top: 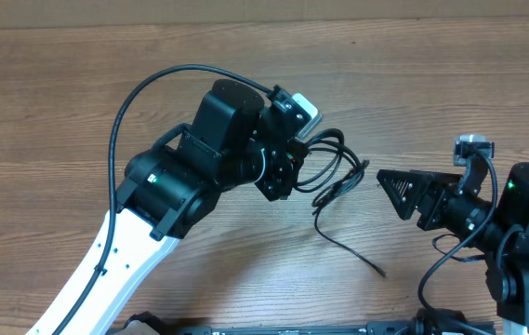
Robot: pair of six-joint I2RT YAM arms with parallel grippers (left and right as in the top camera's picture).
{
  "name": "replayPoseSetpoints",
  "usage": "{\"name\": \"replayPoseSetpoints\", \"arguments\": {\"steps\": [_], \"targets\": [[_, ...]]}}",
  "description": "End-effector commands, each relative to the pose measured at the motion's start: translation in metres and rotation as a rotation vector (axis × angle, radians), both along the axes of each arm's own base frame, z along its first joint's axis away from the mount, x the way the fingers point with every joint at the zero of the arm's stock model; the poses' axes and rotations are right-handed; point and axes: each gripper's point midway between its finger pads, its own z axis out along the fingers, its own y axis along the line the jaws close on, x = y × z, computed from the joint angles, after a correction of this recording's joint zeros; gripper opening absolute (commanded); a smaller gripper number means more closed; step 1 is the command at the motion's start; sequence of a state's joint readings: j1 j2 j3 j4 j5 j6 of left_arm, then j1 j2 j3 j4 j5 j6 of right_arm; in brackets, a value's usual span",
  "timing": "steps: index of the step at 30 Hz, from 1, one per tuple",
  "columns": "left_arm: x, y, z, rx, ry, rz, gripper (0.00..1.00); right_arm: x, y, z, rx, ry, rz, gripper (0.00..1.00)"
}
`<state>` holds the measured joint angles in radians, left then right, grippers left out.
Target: Untangle cables
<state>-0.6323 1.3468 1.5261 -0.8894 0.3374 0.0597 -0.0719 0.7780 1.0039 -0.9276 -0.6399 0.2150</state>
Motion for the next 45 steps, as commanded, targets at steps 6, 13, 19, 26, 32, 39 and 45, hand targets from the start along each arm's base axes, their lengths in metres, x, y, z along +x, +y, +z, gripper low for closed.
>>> {"name": "replayPoseSetpoints", "arguments": {"steps": [6, 13, 19, 26, 32, 39, 45], "targets": [[-0.016, -0.01, 0.027, -0.062, -0.081, -0.144, 0.04, -0.012, 0.013, 0.005, -0.138, -0.172, 0.214, 0.73], [-0.013, -0.012, 0.032, -0.077, -0.105, -0.143, 0.04, -0.017, 0.013, -0.001, -0.131, -0.13, 0.215, 0.71], [-0.012, -0.012, 0.033, -0.078, -0.108, -0.143, 0.04, -0.018, 0.013, -0.002, -0.083, -0.082, 0.181, 0.68], [-0.006, -0.016, 0.044, -0.135, -0.109, -0.107, 0.04, -0.023, 0.017, -0.002, 0.165, 0.154, 0.032, 0.52], [-0.004, -0.018, 0.049, -0.162, -0.109, -0.093, 0.04, -0.027, 0.026, 0.006, 0.254, 0.188, 0.056, 0.42], [-0.012, -0.025, 0.056, -0.212, -0.08, -0.134, 0.04, -0.017, 0.019, 0.007, 0.295, 0.225, -0.044, 0.34], [-0.012, -0.026, 0.058, -0.247, -0.028, -0.099, 0.04, -0.012, 0.014, 0.006, 0.317, 0.247, -0.105, 0.26]]}}
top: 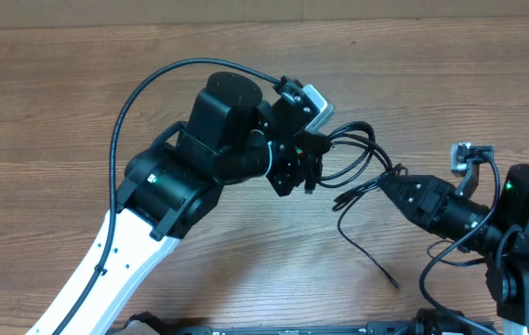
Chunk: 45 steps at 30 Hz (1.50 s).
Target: Untangle cables
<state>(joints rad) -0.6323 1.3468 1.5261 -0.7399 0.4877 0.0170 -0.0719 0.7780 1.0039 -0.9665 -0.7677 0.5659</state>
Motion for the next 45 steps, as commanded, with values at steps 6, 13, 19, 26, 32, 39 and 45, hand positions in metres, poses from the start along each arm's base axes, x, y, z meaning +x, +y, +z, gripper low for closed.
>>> {"name": "replayPoseSetpoints", "arguments": {"steps": [6, 13, 19, 26, 32, 39, 45], "targets": [[-0.008, 0.0, 0.023, -0.071, 0.02, 0.0, 0.04, 0.004, -0.005, 0.003, 0.008, 0.007, -0.056, 0.04], [-0.012, -0.001, 0.024, -0.082, 0.04, -0.017, 0.04, 0.005, -0.007, 0.003, 0.002, 0.007, -0.064, 0.04], [-0.006, 0.002, 0.021, -0.078, 0.065, 0.04, 0.04, 0.005, -0.001, 0.01, 0.016, -0.033, -0.023, 0.04], [0.019, 0.024, 0.005, -0.044, 0.168, 0.305, 0.04, -0.008, 0.029, 0.062, 0.111, -0.301, 0.245, 0.04], [0.015, 0.025, -0.003, -0.021, 0.195, 0.298, 0.04, -0.019, 0.04, 0.095, 0.124, -0.508, 0.388, 0.04], [0.001, 0.014, -0.011, -0.023, 0.271, 0.209, 0.04, -0.016, 0.04, 0.11, 0.096, -0.614, 0.4, 0.04], [-0.03, -0.012, -0.018, -0.032, 0.33, -0.037, 0.04, -0.016, 0.04, 0.125, 0.069, -0.715, 0.408, 0.04]]}}
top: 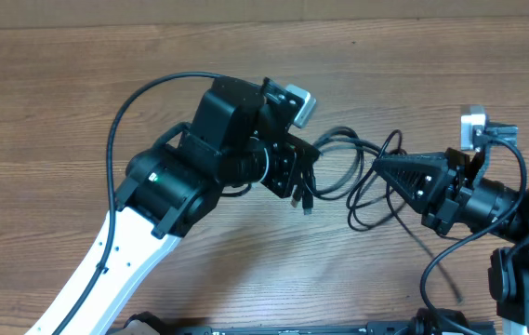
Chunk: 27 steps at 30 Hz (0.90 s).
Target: Untangle cables
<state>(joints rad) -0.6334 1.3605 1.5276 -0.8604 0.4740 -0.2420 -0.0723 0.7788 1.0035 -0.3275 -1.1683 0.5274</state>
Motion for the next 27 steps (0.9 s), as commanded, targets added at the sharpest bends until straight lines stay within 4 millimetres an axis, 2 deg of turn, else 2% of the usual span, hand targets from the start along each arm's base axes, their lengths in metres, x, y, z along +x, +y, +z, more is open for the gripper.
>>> {"name": "replayPoseSetpoints", "arguments": {"steps": [1, 6, 9, 12, 15, 17, 19, 21, 24, 27], "targets": [[-0.026, -0.024, 0.008, -0.07, 0.022, -0.206, 0.04, -0.005, 0.001, 0.009, -0.006, -0.06, 0.015, 0.04], [-0.048, -0.046, -0.004, -0.045, -0.005, -0.345, 0.04, -0.004, 0.0, 0.013, -0.008, -0.09, 0.004, 0.04], [-0.06, -0.052, -0.009, -0.026, -0.024, -0.404, 0.04, 0.001, -0.002, 0.014, -0.009, -0.092, -0.028, 0.04], [-0.062, -0.051, -0.011, -0.018, -0.015, -0.404, 0.04, 0.002, -0.003, 0.014, -0.009, -0.091, -0.034, 0.04], [-0.053, -0.047, -0.013, 0.003, -0.028, -0.37, 0.04, 0.002, -0.003, 0.013, -0.008, -0.085, -0.034, 0.06], [-0.043, -0.042, -0.017, 0.029, -0.038, -0.327, 0.04, 0.005, -0.004, 0.011, -0.001, -0.055, -0.052, 0.33], [-0.038, -0.039, -0.018, 0.035, -0.032, -0.305, 0.04, 0.011, -0.008, 0.007, 0.021, 0.009, -0.096, 0.54], [-0.03, -0.033, -0.018, 0.036, -0.024, -0.269, 0.04, 0.02, -0.013, -0.001, 0.046, 0.103, -0.157, 0.66], [-0.012, -0.023, -0.024, 0.076, -0.012, -0.162, 0.04, 0.026, -0.018, -0.01, 0.074, 0.199, -0.209, 0.72], [0.006, -0.011, -0.027, 0.113, -0.018, -0.052, 0.04, 0.035, -0.028, -0.024, 0.094, 0.304, -0.298, 0.87]]}}
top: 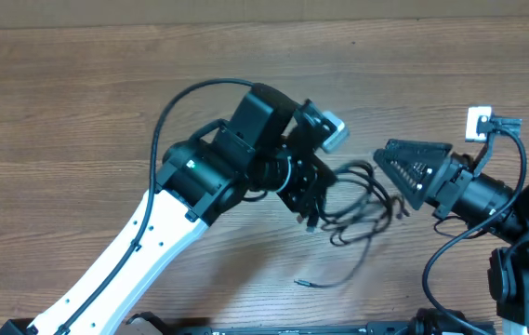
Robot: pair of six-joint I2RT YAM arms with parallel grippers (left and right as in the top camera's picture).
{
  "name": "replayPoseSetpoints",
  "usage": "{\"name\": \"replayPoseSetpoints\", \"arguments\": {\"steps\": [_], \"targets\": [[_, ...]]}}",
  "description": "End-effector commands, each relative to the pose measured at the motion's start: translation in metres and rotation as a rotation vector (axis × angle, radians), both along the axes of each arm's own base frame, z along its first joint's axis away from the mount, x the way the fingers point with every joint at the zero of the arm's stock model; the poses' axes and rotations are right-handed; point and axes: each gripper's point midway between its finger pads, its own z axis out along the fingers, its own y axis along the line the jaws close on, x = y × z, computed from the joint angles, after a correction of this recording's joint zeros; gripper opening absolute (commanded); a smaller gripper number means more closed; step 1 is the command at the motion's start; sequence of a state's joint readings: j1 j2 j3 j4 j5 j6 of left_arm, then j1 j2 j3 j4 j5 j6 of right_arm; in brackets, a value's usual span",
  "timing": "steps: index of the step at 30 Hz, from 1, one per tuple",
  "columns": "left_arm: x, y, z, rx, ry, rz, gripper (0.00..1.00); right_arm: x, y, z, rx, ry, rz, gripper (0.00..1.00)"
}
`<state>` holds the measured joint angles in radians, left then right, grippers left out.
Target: Untangle cables
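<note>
A tangle of thin black cables point(355, 212) hangs in loops between my two grippers, over the middle of the wooden table point(78, 84). My left gripper point(312, 197) points down and to the right and is shut on the left side of the bundle. A short plug end dangles just under it. From the right, my right gripper point(392, 177) meets the bundle's right side and looks shut on a strand there. One loose cable tail runs down and to the left to its tip point(301, 281) on the table.
The left arm's white link point(125, 256) crosses the table from the bottom left. Its own black hose point(176, 107) arches above it. The right arm's base point(524, 279) fills the bottom right corner.
The left arm has swung right and slightly down, bringing its gripper closer to the right one. The stretched cables now sag in loose loops, and a tail lies toward the lower left.
At first the left gripper held the tangle while the right gripper stood apart to the right. Then the right gripper was at the bundle's right end. Then the cables were drawn out between the two grippers. Now the grippers are closer and the loops hang slack.
</note>
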<state>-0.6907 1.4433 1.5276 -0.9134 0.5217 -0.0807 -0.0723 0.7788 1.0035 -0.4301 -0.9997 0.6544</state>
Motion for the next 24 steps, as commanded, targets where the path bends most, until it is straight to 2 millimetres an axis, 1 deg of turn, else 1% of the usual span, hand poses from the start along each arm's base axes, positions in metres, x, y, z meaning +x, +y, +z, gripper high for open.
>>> {"name": "replayPoseSetpoints", "arguments": {"steps": [1, 3, 5, 6, 9, 12, 15, 18, 22, 23, 24], "targets": [[0.026, 0.013, 0.008, 0.018, -0.031, 0.147, 0.04, 0.014, -0.016, -0.012, 0.033, 0.128, -0.156, 0.9], [0.032, 0.015, 0.011, 0.007, -0.038, 0.164, 0.04, 0.019, -0.025, -0.028, 0.042, 0.225, -0.233, 0.98], [0.036, 0.017, 0.013, -0.001, -0.048, 0.174, 0.04, 0.021, -0.031, -0.041, 0.063, 0.317, -0.287, 1.0], [0.039, 0.018, 0.015, -0.004, -0.056, 0.181, 0.04, 0.02, -0.031, -0.042, 0.072, 0.337, -0.291, 1.0], [0.045, 0.015, 0.021, -0.01, -0.142, 0.14, 0.04, 0.015, -0.025, -0.041, 0.082, 0.344, -0.246, 1.0], [0.048, 0.013, 0.026, -0.023, -0.184, 0.125, 0.04, 0.01, -0.019, -0.04, 0.091, 0.35, -0.201, 1.0], [0.054, 0.009, 0.035, -0.047, -0.246, 0.107, 0.04, 0.006, -0.018, -0.047, 0.137, 0.449, -0.205, 1.0], [0.06, 0.004, 0.046, -0.066, -0.339, 0.073, 0.04, 0.005, -0.018, -0.048, 0.2, 0.531, -0.222, 1.0], [0.061, 0.002, 0.05, -0.074, -0.368, 0.059, 0.04, 0.007, -0.018, -0.049, 0.28, 0.629, -0.243, 1.0], [0.061, 0.002, 0.05, -0.072, -0.374, 0.054, 0.04, 0.008, -0.018, -0.05, 0.308, 0.665, -0.252, 0.98], [0.061, 0.002, 0.05, -0.072, -0.374, 0.054, 0.04, 0.009, -0.019, -0.051, 0.33, 0.694, -0.261, 0.95]]}}
